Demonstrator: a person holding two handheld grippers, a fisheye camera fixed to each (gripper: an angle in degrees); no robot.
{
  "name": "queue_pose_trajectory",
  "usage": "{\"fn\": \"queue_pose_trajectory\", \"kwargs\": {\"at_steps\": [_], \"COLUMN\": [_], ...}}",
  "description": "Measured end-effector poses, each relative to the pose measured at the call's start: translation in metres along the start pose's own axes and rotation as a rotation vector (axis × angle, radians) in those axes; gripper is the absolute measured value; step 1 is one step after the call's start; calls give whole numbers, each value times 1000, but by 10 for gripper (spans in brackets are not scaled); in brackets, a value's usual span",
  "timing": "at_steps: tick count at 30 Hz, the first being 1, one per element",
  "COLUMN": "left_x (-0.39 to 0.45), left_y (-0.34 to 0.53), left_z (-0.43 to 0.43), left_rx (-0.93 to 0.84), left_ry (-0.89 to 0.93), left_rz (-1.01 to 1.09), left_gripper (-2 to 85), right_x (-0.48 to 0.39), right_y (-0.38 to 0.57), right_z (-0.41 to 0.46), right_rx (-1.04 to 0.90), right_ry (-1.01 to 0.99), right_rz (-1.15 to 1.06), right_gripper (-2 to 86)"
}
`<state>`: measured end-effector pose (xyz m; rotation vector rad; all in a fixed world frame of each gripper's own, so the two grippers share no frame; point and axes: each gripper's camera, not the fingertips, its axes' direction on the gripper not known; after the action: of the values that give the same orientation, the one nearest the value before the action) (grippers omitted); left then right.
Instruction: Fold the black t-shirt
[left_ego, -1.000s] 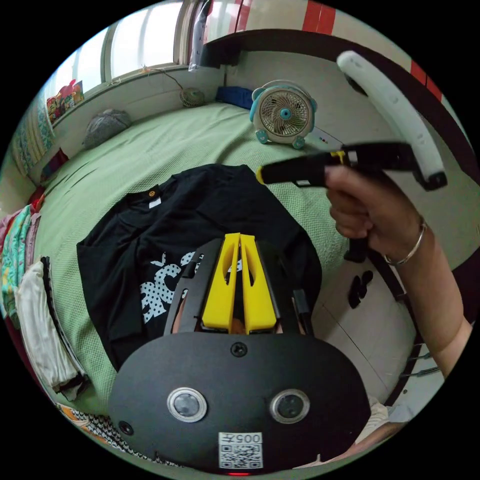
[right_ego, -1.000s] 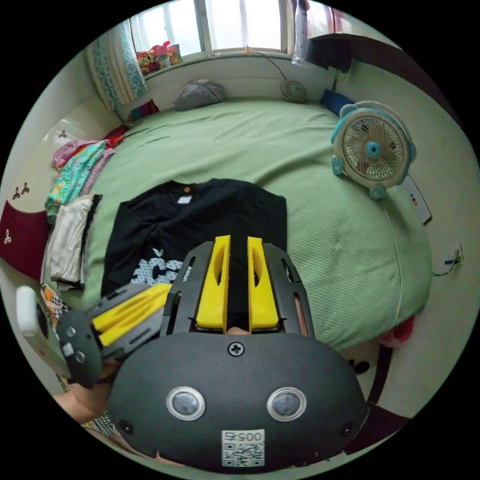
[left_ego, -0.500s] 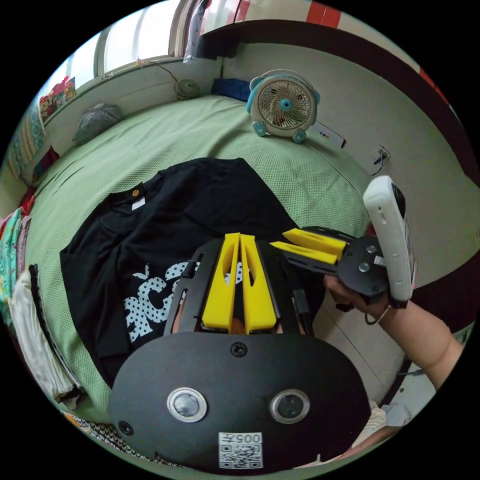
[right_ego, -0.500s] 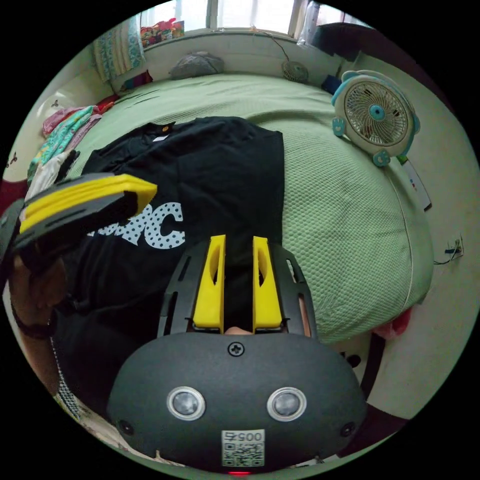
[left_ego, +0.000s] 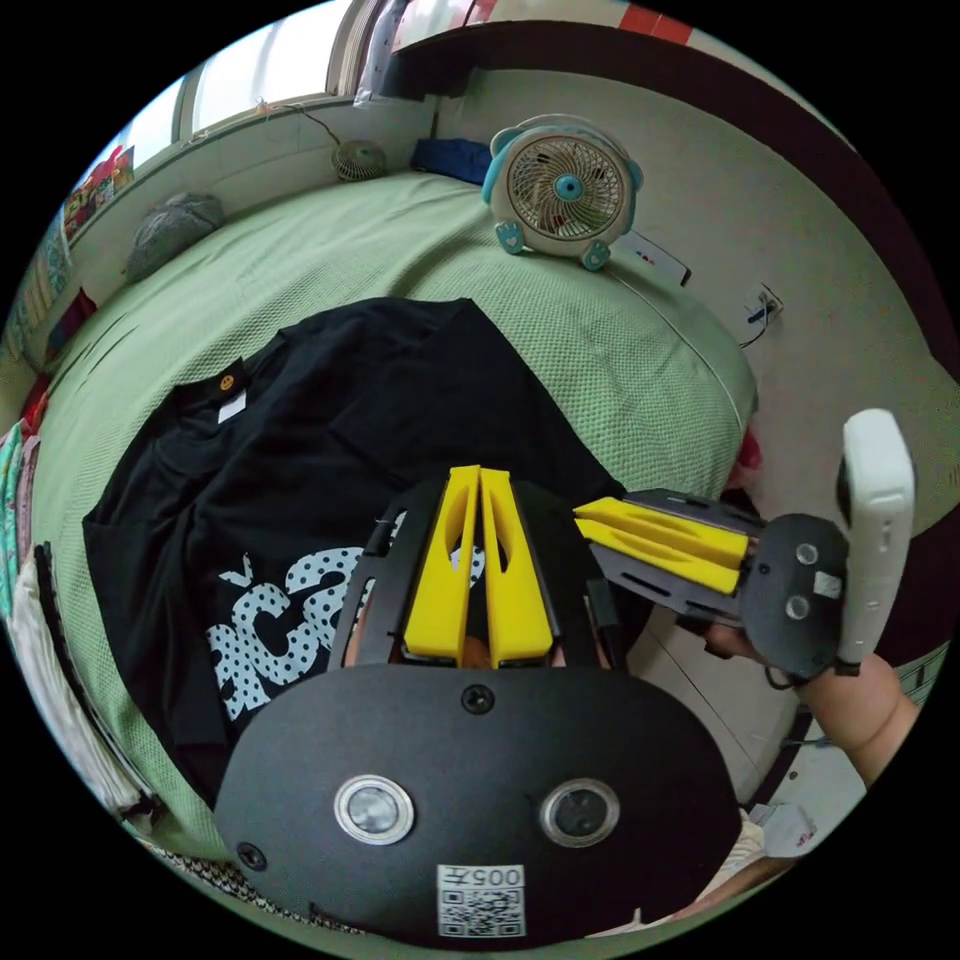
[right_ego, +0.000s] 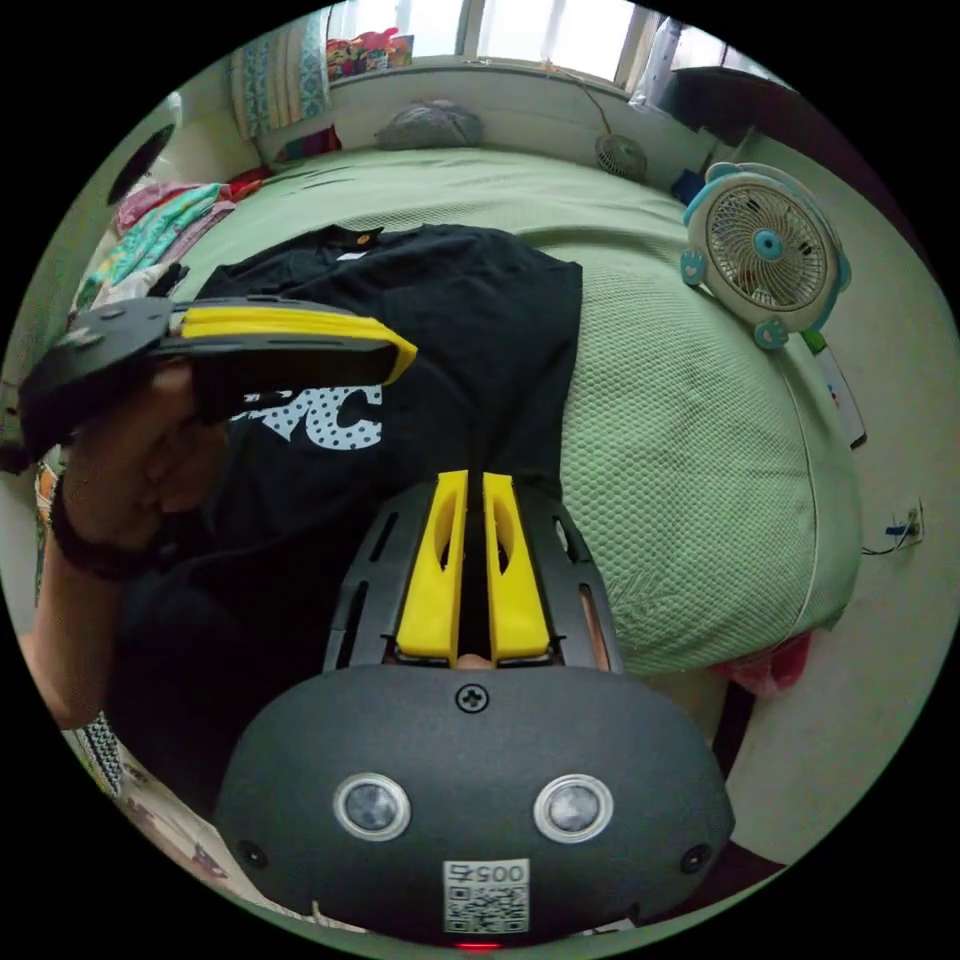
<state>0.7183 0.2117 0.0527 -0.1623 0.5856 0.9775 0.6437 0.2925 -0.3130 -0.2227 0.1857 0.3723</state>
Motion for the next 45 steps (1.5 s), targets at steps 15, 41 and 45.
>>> {"fn": "queue_pose_trajectory", "kwargs": {"at_steps": [15, 41, 45], "left_x": [-81, -352, -378], "left_y": [23, 64, 64], "left_z": [4, -29, -2], "left_rx": [-29, -22, -71], "left_ry": [-40, -312, -365], "left_rz": [-76, -422, -447], "left_gripper": [-5, -6, -5], "right_x": [-30, 26, 32], "right_y": [-131, -163, -182], "right_z": [39, 64, 87], "right_rx": [46, 38, 38], "right_ry": [-53, 124, 123], "right_rz": [-25, 189, 226], "right_gripper": [69, 62, 69]}}
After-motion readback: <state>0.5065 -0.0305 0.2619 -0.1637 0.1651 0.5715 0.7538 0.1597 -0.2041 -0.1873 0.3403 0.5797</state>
